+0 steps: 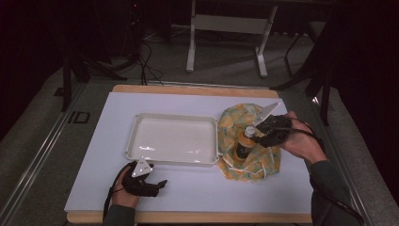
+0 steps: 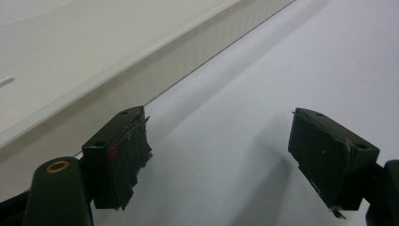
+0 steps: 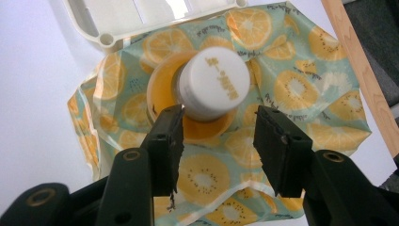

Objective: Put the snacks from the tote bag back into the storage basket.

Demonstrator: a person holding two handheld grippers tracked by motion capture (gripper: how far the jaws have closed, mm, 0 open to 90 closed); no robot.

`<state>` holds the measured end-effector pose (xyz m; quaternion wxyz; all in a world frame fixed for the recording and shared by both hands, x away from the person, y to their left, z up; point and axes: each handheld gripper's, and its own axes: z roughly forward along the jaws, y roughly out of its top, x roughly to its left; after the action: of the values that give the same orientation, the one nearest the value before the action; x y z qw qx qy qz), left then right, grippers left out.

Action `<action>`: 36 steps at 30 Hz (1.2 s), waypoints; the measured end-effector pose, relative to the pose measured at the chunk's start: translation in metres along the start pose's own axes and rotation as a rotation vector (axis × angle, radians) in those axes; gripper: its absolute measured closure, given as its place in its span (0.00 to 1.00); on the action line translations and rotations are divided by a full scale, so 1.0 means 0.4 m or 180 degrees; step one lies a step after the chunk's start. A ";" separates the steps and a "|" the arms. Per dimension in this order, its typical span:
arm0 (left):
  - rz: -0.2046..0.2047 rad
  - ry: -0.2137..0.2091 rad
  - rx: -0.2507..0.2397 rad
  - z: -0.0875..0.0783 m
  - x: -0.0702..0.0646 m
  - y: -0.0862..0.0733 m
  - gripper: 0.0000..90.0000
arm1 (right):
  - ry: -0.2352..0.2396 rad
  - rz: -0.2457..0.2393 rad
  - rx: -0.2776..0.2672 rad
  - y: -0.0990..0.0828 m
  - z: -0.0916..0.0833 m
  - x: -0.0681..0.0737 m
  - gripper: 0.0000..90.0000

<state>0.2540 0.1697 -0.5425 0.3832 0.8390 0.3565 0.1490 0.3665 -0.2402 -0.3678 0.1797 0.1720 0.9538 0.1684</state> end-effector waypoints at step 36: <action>0.0011 -0.0016 0.0012 0.002 -0.001 0.000 0.23 | 0.0106 -0.0058 0.0309 0.094 0.041 -0.041 0.57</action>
<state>0.2543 0.1691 -0.5428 0.3823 0.8407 0.3543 0.1468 0.3977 -0.2091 -0.3633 0.1568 0.1689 0.9653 0.1231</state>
